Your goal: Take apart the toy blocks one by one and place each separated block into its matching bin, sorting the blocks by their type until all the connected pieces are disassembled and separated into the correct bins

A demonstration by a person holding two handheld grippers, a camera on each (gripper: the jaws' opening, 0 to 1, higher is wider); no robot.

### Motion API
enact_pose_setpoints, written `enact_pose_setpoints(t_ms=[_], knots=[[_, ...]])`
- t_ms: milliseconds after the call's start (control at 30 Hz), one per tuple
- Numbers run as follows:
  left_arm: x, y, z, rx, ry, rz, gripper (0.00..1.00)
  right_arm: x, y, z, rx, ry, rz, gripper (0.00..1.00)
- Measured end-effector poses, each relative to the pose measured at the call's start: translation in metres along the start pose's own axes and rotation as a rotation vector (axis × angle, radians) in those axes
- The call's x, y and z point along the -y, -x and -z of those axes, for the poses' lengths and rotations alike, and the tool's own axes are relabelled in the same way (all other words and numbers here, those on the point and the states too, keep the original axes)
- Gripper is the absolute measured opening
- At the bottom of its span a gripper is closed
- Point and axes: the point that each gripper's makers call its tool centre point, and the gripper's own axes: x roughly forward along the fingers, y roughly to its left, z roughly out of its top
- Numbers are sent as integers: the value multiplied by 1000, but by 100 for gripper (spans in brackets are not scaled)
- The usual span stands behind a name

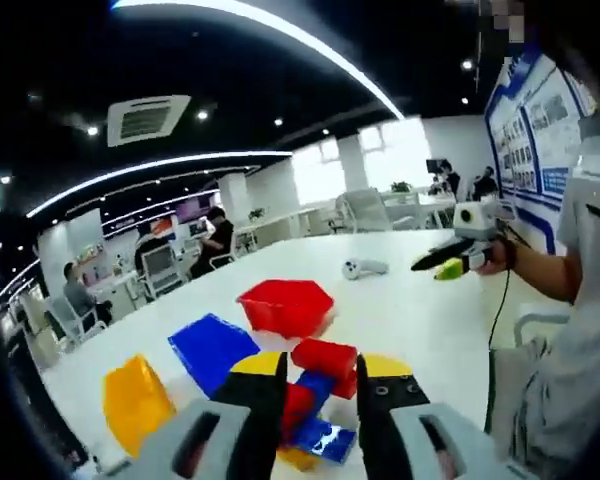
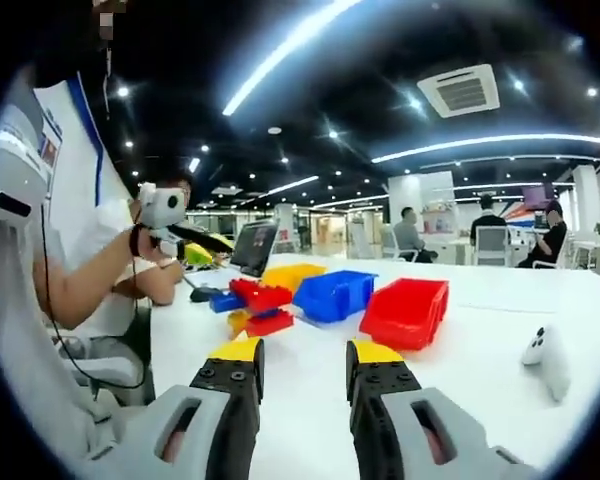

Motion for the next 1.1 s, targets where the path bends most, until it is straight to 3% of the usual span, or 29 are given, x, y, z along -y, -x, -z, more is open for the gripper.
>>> enact_pose_setpoints(t_ms=[100,167,300,433,600,700,800,867,1067,1100], knots=[[-10,-12,4,-119,-76,35,29,-10,-8,-7,-1,85,-49,33],[-8,-20,9,-196,-89,115,29,-18,-16,-12,1,142,-88,33],[-1,-29,16,-278,-72,292,29,-33,-38,-15,-12,233,-160,33],[-12,-35,29,-386,-77,385,28,-52,-68,-17,-30,306,-245,33],[-12,-42,52,-532,-106,436,29,-67,-97,-22,-45,448,-318,34],[-10,-48,56,-550,-111,439,26,-66,-113,-19,-60,534,-347,35],[-5,-50,59,-552,-112,461,25,-69,-129,-9,-99,701,-358,33],[-3,-50,59,-546,-108,471,25,-69,-136,0,-119,842,-339,32],[-2,-49,60,-515,-93,493,25,-73,-146,12,-157,1368,-253,22],[-2,-49,60,-514,-93,493,25,-74,-146,14,-164,1394,-254,21]])
